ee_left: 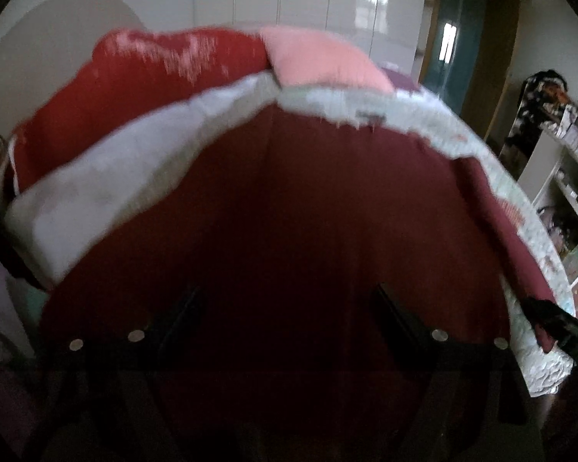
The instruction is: Fold small clothes
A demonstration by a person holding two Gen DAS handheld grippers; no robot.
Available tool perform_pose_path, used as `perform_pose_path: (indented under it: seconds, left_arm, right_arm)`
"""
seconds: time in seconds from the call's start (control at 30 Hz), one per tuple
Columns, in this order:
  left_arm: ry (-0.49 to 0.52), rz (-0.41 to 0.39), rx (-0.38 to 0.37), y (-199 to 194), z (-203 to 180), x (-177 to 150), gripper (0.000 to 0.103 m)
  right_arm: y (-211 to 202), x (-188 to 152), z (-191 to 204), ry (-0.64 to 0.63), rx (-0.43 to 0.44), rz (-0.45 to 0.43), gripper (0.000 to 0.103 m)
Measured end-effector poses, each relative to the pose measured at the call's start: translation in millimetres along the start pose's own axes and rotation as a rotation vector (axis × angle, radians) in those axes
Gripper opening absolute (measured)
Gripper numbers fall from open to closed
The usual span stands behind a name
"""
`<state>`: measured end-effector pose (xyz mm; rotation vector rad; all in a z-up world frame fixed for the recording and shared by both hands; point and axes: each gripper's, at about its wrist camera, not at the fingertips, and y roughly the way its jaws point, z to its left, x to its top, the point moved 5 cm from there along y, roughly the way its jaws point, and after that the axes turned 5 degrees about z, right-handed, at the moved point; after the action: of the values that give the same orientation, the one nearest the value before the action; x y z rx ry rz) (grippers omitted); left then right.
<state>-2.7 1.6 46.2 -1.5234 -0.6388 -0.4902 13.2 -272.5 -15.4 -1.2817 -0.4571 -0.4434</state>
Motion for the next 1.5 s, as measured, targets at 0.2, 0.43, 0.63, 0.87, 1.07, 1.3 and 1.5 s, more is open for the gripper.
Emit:
perform_pose_path:
  seconds: [0.2,0.43,0.63,0.87,1.07,1.3,1.5]
  left_arm:
    - [0.024,-0.034,0.026,-11.2,5.4,9.2,0.087]
    - [0.038,0.005,-0.017,-6.0,-8.0,-1.0,0.087]
    - [0.008,0.006,-0.030,-8.0,-5.4,-1.7,0.087]
    - [-0.028,0.000,-0.005,-8.2,8.6,6.1,0.087]
    - [-0.054,0.002,0.003,-6.5,23.9,12.8,0.087]
    - [-0.080,0.008,-0.014,0.6,40.1,16.6,0.087]
    - [-0.086,0.020,-0.026,9.3,53.8,14.6,0.087]
  right_arm:
    - [-62.4,-5.4,-86.4,0.204,-0.077,-0.135,0.089]
    - [-43.5,-24.3,-129.8,0.316,-0.081,-0.047,0.089]
    - [-22.1,-14.9,-104.8,0.178,-0.094,-0.022,0.011]
    - [-90.4,53.0,-185.4,0.239,-0.285,-0.195,0.010]
    - [-124.7,113.0,-270.3,0.329,-0.456,-0.219,0.010]
    - [-95.7,167.1,-180.8,0.125,-0.357,-0.179,0.010]
    - [-33.1,184.1,-52.4,-0.056,-0.136,-0.102,0.010]
